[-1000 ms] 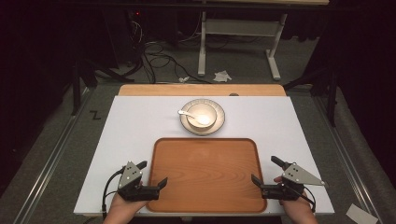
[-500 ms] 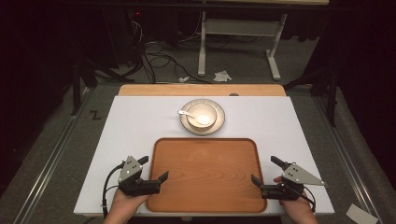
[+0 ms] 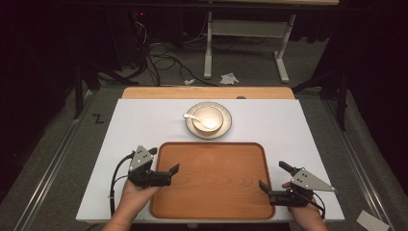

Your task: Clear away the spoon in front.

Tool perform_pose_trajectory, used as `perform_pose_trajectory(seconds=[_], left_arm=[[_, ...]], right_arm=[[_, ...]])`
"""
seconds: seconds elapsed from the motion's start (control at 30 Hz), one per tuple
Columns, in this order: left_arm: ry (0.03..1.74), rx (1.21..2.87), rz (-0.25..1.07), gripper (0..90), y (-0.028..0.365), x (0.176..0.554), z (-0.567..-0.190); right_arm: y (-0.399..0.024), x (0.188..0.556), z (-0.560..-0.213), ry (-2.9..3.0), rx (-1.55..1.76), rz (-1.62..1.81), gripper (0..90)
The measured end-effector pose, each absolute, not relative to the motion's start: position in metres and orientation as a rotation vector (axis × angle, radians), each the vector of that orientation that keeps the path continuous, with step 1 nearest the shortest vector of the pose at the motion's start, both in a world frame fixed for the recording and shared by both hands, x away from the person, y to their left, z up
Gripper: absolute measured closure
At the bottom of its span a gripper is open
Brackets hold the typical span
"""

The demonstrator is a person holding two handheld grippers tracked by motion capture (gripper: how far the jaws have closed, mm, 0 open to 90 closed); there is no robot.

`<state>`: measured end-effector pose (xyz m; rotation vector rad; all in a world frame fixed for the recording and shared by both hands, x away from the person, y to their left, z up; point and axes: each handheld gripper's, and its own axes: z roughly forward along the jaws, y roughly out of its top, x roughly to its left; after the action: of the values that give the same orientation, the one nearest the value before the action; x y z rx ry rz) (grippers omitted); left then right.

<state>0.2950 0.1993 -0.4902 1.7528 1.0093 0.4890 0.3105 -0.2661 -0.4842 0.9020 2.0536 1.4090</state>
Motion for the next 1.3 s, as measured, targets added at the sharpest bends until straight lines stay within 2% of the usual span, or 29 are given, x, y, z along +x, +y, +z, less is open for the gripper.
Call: perform_pose_trajectory(seconds=[0.4,0.77,1.3], left_arm=[[0.997,1.767,0.518,0.2,0.187,0.319,-0.47],[0.991,1.748,0.486,0.7,0.176,0.357,-0.445],[1.058,1.71,0.512,13.9,0.166,0.413,-0.426]], right_arm=[[-0.267,0.31,-0.484,2.054,0.898,1.417,2.4],[-0.267,0.31,-0.484,2.058,0.886,1.422,2.4],[-0.271,0.309,-0.483,2.059,0.878,1.431,2.4]])
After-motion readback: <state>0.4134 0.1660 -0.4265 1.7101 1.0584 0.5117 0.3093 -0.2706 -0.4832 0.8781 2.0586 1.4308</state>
